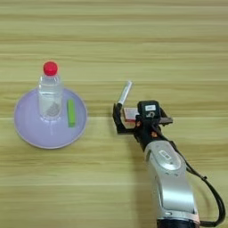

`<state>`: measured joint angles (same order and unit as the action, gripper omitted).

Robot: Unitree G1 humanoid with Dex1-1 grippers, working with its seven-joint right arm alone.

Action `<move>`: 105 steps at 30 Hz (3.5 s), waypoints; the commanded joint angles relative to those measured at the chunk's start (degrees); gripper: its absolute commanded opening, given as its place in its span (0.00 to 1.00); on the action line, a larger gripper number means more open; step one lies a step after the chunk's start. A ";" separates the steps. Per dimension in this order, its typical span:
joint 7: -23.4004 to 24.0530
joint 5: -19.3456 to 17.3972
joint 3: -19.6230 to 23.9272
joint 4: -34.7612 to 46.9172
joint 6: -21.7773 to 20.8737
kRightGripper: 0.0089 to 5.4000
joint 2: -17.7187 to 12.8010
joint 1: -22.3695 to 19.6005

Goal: Move the objects on the table

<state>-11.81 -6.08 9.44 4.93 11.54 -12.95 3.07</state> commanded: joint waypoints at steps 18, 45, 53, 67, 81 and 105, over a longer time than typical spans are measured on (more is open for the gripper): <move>-0.90 -1.15 -6.04 7.01 -7.33 1.00 5.96 -0.09; -4.80 1.49 -22.00 12.02 -8.66 1.00 8.89 6.31; -5.26 1.93 -22.59 8.59 -9.79 1.00 9.13 2.42; -6.71 1.83 -22.10 2.12 -10.80 1.00 9.24 -3.51; -7.23 1.99 -20.87 -4.24 -11.98 1.00 9.90 -9.66; -9.18 2.58 -20.34 -13.02 -12.31 1.00 10.66 -19.67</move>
<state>-21.58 -2.57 -12.66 -7.91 0.90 -3.25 -11.07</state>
